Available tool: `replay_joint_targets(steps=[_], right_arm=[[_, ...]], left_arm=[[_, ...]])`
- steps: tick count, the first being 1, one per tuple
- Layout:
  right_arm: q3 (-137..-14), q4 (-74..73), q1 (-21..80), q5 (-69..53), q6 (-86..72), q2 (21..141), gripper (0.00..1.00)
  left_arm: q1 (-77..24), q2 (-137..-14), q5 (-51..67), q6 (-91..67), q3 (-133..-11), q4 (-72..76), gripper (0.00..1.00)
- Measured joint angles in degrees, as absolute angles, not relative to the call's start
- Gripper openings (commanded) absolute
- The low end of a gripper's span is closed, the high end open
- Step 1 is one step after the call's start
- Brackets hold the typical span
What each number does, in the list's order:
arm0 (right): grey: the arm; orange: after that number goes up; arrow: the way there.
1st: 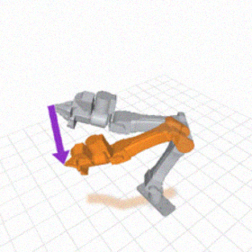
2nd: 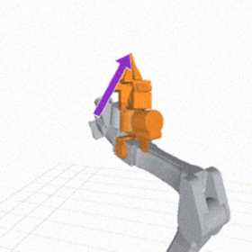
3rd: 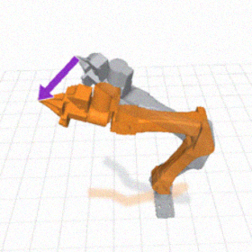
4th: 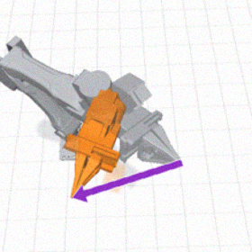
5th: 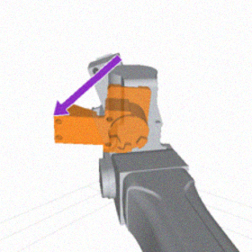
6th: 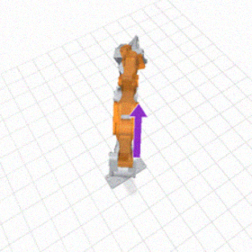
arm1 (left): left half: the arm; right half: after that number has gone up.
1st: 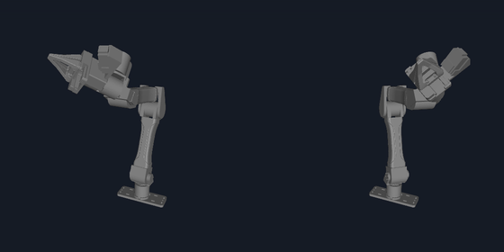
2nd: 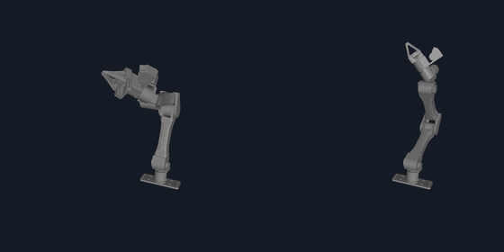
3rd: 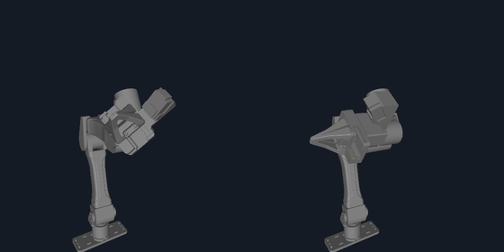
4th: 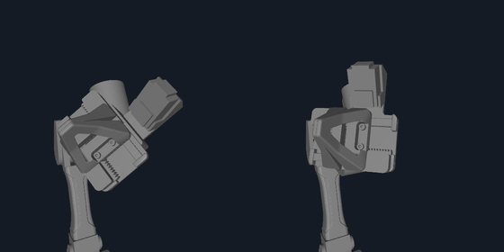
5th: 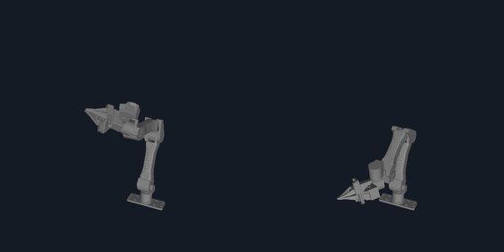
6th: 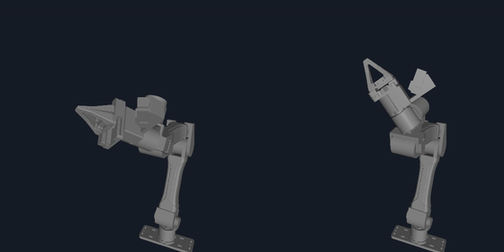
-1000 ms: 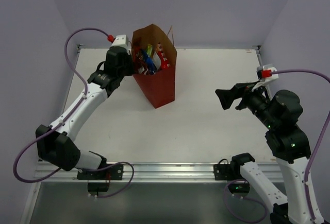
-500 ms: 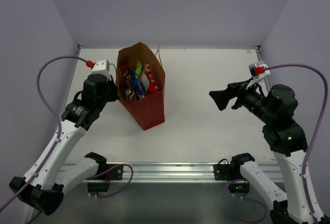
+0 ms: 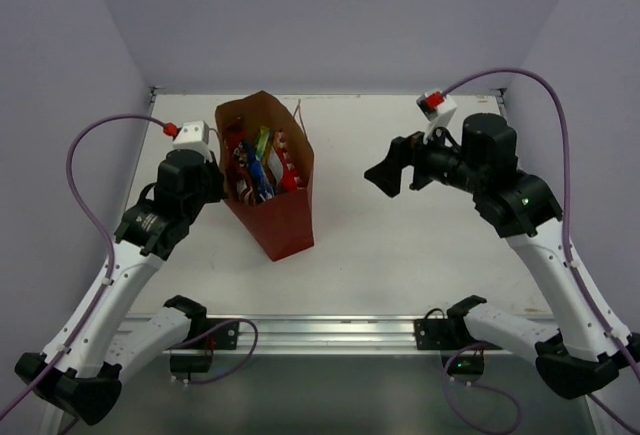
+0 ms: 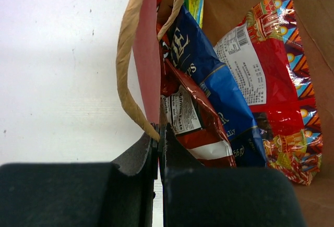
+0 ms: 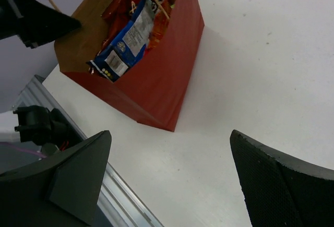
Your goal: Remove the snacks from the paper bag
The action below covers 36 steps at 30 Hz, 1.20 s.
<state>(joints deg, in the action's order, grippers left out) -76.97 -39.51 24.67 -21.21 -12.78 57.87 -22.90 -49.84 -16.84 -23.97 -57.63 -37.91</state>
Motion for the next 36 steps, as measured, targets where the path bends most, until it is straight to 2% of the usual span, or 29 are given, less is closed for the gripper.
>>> replay_joint_targets(steps=[9,14,24,36], right_arm=[[-96.38,-44.03,45.84,-4.51,-13.13,72.97,0.99],[-106.19,-46.54,52.93,1.72,-14.31,82.52,0.99],[-121.32,-49.1,56.71,5.08,-15.62,98.45,0.99],[-121.56,-48.01,57.36,8.38,-17.78,101.49,0.98]], left_arm=[[-22.9,-53.74,-16.01,-20.49,-57.93,-32.12,0.0],[-22.9,-55.09,-14.52,-18.0,-57.6,-28.71,0.0],[-22.9,-57.6,-5.61,-17.72,-54.72,-19.73,0.0],[-22.9,-49.04,-3.51,-22.02,-51.05,-22.59,0.0]])
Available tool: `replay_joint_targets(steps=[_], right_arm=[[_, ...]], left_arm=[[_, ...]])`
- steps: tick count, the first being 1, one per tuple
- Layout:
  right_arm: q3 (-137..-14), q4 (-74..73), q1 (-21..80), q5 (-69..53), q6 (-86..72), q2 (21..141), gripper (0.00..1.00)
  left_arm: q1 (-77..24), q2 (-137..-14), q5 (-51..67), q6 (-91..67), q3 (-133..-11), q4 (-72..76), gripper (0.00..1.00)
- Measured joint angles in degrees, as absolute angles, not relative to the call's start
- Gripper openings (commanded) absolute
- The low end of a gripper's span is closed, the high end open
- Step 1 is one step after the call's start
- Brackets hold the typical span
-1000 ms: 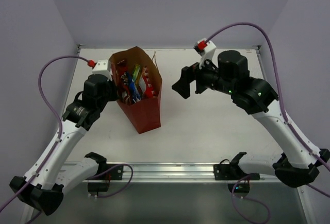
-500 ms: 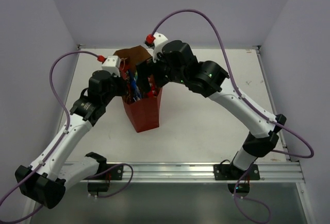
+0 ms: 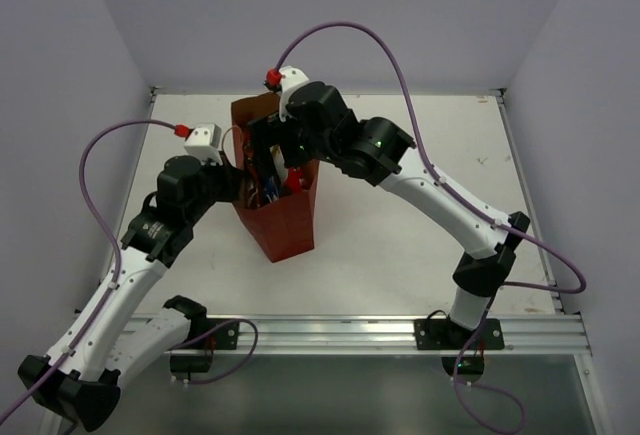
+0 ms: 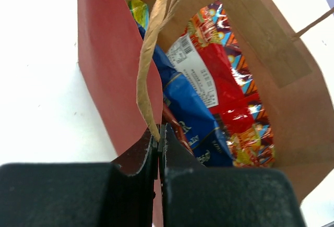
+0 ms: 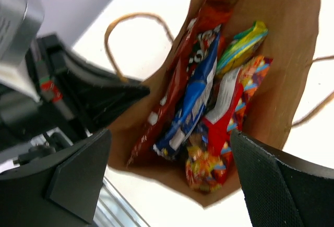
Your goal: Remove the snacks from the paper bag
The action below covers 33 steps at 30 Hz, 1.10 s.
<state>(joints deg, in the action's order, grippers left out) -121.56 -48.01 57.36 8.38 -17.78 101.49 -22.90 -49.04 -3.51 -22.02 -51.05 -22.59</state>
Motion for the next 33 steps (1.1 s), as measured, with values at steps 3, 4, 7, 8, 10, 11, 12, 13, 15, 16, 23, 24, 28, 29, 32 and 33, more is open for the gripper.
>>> replay_joint_targets(steps=[3,4,7,8,10,11,12,13,15,16,23,24,28,29,32,33], right_arm=[[-125.82,-48.56,57.36,9.32,-18.35,104.79,0.97],[-127.33,-48.53,57.36,9.61,-18.63,106.13,0.96],[-128.6,-48.75,57.34,10.31,-19.73,108.84,0.95],[-128.62,-49.01,57.28,10.68,-20.18,109.54,0.94],[-128.6,-49.56,56.97,10.81,-21.04,110.83,0.93],[-128.51,-49.74,56.82,10.81,-21.45,111.31,0.93],[-128.27,-49.8,56.62,10.83,-21.71,111.55,0.93],[-127.98,-49.93,56.34,10.9,-22.0,111.81,0.93],[-127.42,-49.93,55.72,11.0,-22.57,112.14,0.92],[-126.98,-49.95,55.4,11.0,-22.9,112.2,0.92],[-125.12,-49.98,53.84,11.57,-24.58,113.99,0.91],[-124.88,-49.98,53.69,11.7,-24.75,114.45,0.9],[-124.03,-50.24,53.06,12.82,-25.65,116.11,0.89],[-123.87,-50.33,52.88,13.06,-25.85,116.49,0.88],[-123.63,-50.57,52.4,14.02,-26.15,117.34,0.81],[-123.61,-50.61,52.31,14.09,-26.13,117.56,0.78]], left_arm=[[-22.9,-47.57,-4.99,-22.11,-51.16,-25.43,0.0],[-22.92,-47.46,-5.5,-22.15,-51.33,-26.06,0.0],[-22.92,-47.92,-6.59,-22.33,-51.96,-26.96,0.0],[-22.92,-48.12,-6.76,-22.5,-52.16,-27.11,0.03],[-22.92,-48.42,-7.11,-22.96,-52.36,-27.31,0.06],[-22.92,-48.45,-7.38,-23.14,-52.4,-27.42,0.07],[-22.92,-48.4,-7.68,-23.31,-52.4,-27.51,0.07],[-22.92,-48.36,-7.9,-23.44,-52.4,-27.59,0.08],[-22.92,-48.23,-8.49,-23.51,-52.4,-27.88,0.13],[-22.92,-48.14,-8.8,-23.55,-52.42,-28.14,0.16],[-22.92,-48.1,-10.31,-23.62,-52.75,-31.16,0.19],[-22.92,-48.1,-10.46,-23.62,-52.93,-31.46,0.21],[-22.92,-48.1,-10.72,-23.49,-53.58,-32.51,0.33],[-22.92,-48.1,-10.72,-23.38,-53.84,-32.77,0.35],[-22.92,-48.01,-10.44,-23.27,-54.65,-32.97,0.37],[-22.92,-47.99,-10.22,-23.16,-54.94,-32.95,0.37]])
